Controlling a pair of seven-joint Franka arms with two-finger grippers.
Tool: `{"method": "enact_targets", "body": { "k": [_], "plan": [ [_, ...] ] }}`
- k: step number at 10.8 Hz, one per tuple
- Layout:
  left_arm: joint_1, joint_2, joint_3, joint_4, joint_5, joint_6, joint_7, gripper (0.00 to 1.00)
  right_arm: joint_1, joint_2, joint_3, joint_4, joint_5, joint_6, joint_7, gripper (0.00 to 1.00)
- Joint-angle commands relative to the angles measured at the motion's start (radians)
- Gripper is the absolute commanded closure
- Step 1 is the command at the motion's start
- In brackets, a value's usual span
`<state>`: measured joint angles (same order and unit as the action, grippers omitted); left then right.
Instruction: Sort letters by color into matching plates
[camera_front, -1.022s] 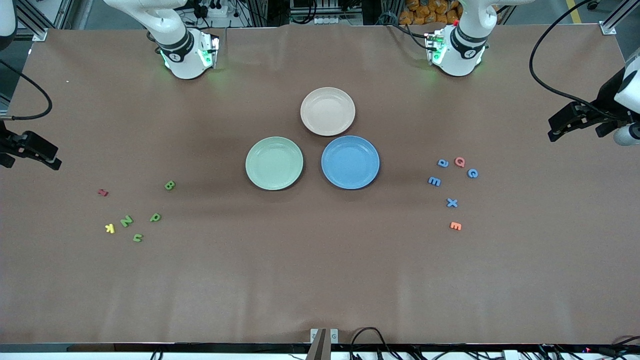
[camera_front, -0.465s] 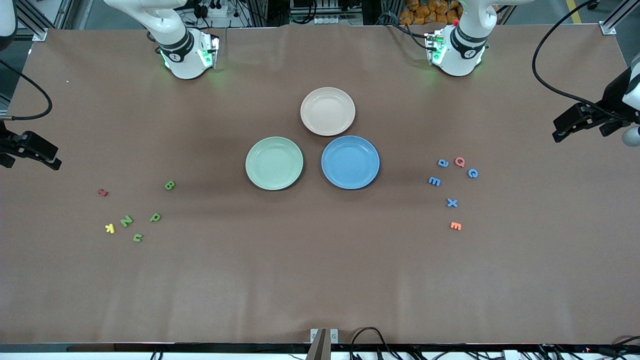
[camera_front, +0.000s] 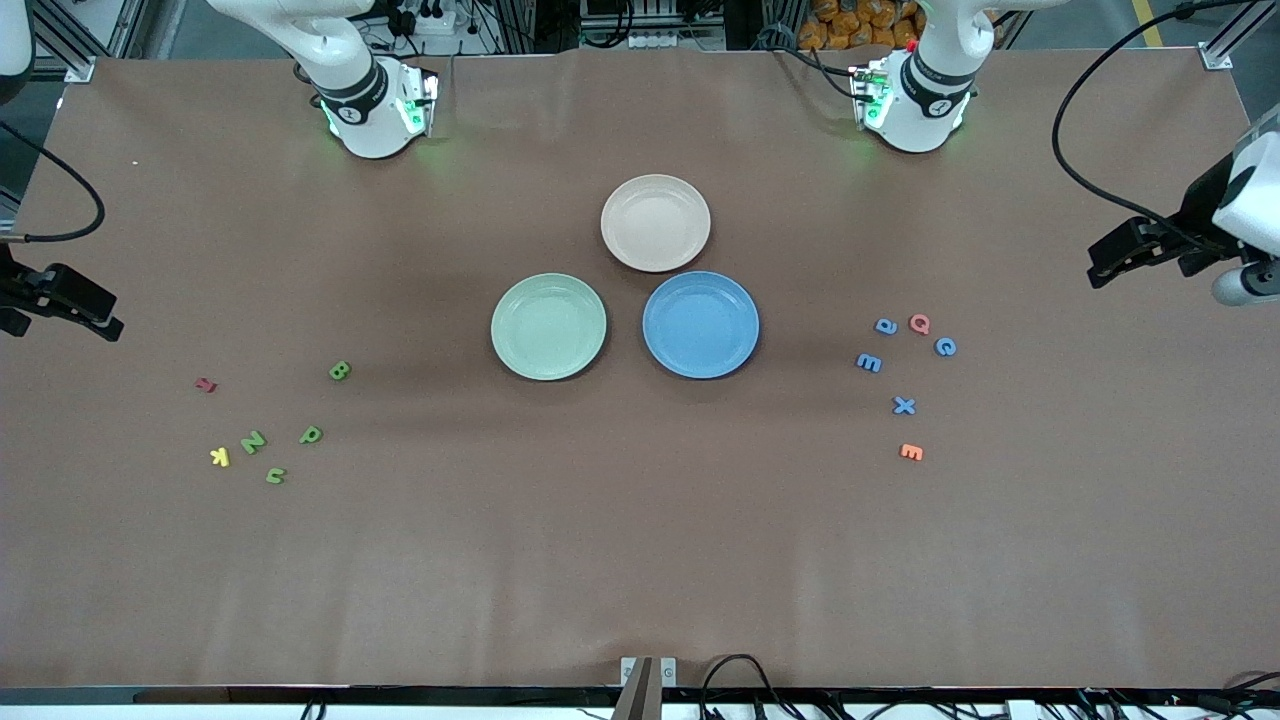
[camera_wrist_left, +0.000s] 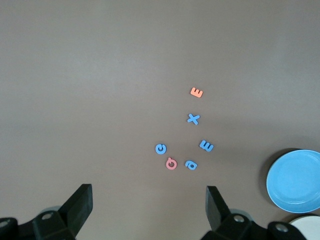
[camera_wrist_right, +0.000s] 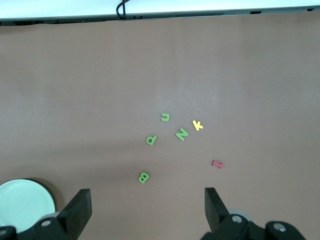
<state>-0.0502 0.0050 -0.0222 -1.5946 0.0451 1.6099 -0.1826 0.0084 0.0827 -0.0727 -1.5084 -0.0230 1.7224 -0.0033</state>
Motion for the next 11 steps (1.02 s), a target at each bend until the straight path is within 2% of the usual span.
{"method": "enact_targets", "body": {
  "k": [1,4,6,8,11],
  "plan": [
    [0.006,-0.081,-0.002,-0.192,-0.021,0.125,-0.009,0.00,-0.004,0.012,0.001,0.013,-0.002,-0.006,0.000,0.00],
    [0.006,-0.117,-0.001,-0.361,-0.021,0.275,-0.009,0.00,-0.008,0.021,0.001,0.011,-0.002,0.000,0.000,0.00],
    [0.009,-0.122,-0.001,-0.418,-0.019,0.312,-0.011,0.00,-0.014,0.038,-0.001,0.002,0.000,0.028,0.000,0.00],
    [0.010,-0.123,-0.001,-0.456,-0.014,0.340,-0.017,0.00,-0.021,0.041,0.001,-0.085,0.001,0.132,0.000,0.00],
    [0.018,-0.128,-0.001,-0.537,-0.013,0.407,-0.025,0.00,-0.033,0.107,0.001,-0.162,0.011,0.225,0.002,0.00]
  ]
}}
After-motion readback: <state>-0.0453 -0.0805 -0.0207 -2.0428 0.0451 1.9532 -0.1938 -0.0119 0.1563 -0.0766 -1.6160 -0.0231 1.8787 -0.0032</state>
